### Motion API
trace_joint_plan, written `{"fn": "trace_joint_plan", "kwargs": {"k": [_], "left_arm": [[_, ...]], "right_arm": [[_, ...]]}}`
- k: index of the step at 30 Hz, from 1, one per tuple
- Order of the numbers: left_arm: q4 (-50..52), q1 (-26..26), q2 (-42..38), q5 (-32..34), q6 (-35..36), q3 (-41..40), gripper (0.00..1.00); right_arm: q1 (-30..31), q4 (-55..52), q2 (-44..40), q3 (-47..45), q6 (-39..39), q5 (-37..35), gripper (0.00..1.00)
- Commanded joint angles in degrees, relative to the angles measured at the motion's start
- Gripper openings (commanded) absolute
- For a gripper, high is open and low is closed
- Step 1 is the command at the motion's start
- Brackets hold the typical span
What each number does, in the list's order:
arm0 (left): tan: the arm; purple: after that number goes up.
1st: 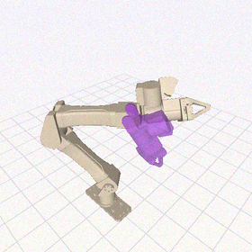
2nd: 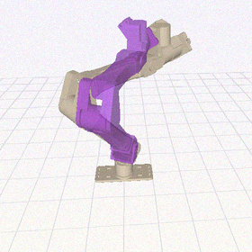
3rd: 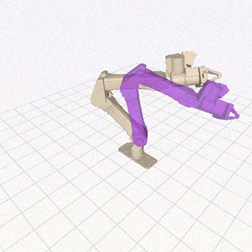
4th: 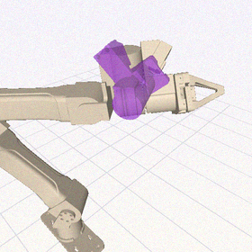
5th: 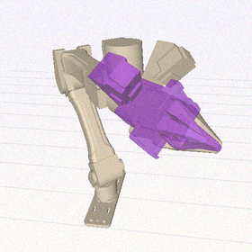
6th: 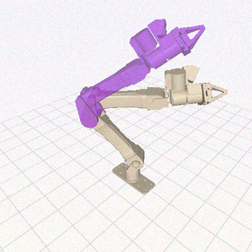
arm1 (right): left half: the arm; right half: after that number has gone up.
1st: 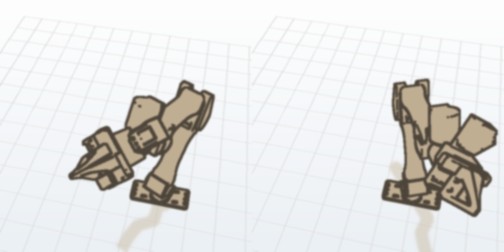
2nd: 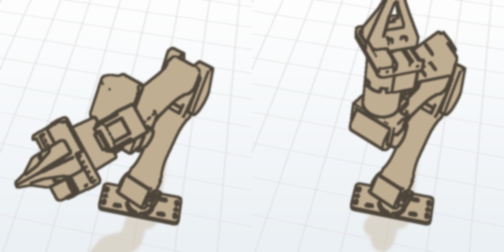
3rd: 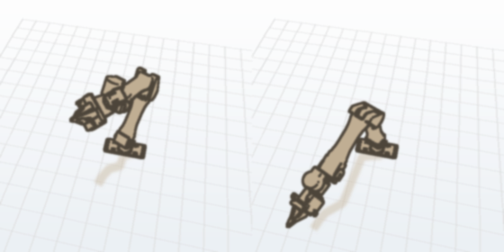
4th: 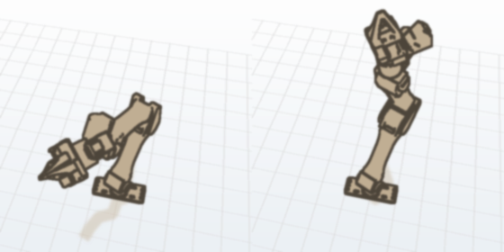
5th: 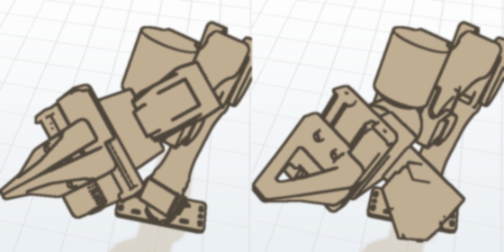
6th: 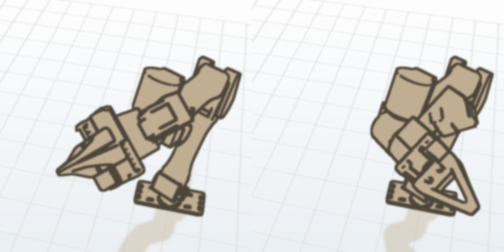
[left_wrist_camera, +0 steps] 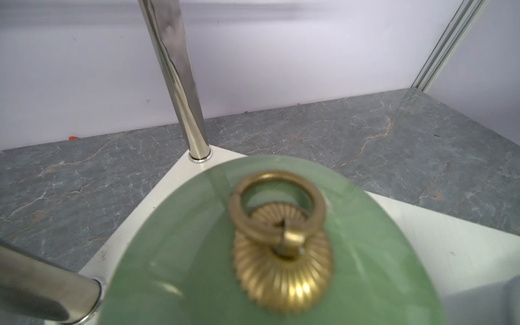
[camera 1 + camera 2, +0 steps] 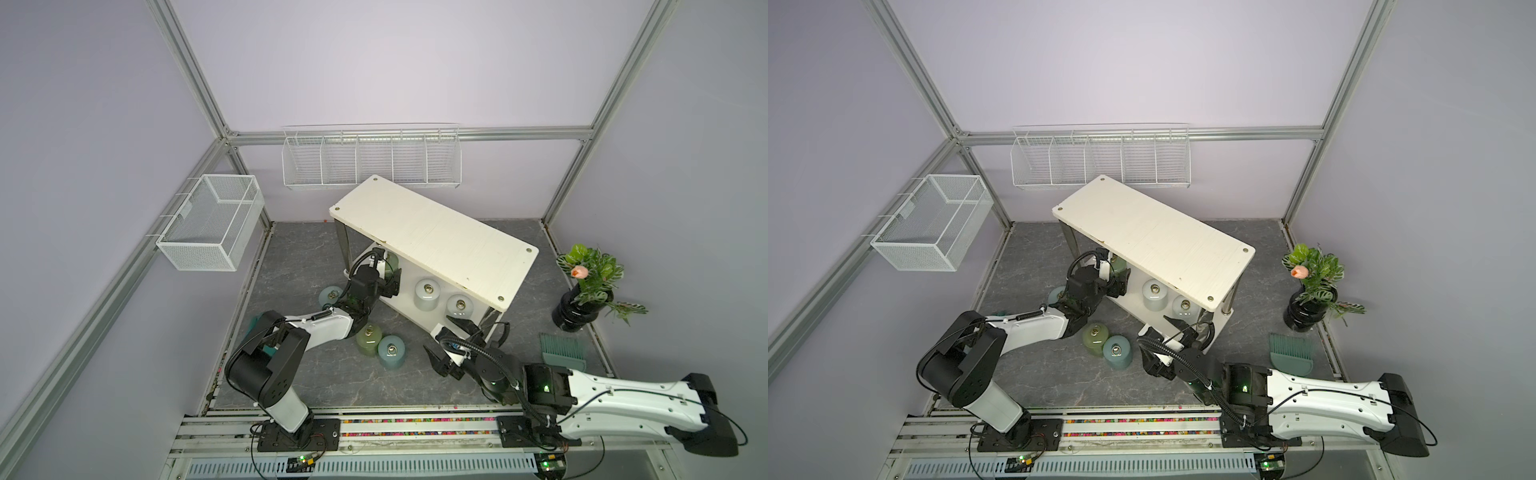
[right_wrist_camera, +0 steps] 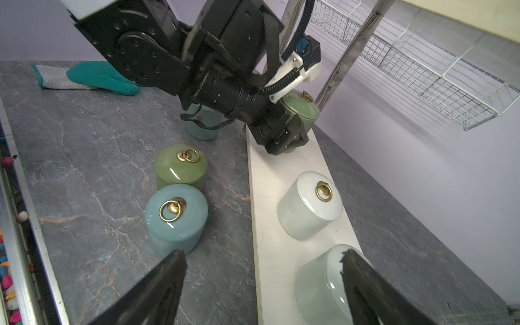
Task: Remove the tea canisters from the shelf
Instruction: Pick up the tea canister from the shelf, then adjust the tea canister at the center of the board.
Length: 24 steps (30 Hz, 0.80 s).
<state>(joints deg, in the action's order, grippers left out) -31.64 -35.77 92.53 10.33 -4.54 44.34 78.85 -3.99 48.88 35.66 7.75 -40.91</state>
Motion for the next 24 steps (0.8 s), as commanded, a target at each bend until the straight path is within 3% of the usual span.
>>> {"fn": "trace_joint_plan", "kwargs": {"k": [1, 24], "left_arm": [[-4.13, -0.28, -4.96, 1.61, 1.22, -0.47, 0.68], [8.63, -0.31, -31.08, 10.2, -0.42, -16.65, 0.68]], "right_arm": [[-0.16, 1.22, 0.37, -0.5, 0.27, -0.05, 0.89], [-0.11, 3.89, 0.16, -1.65, 0.82, 3.17, 0.89]]}}
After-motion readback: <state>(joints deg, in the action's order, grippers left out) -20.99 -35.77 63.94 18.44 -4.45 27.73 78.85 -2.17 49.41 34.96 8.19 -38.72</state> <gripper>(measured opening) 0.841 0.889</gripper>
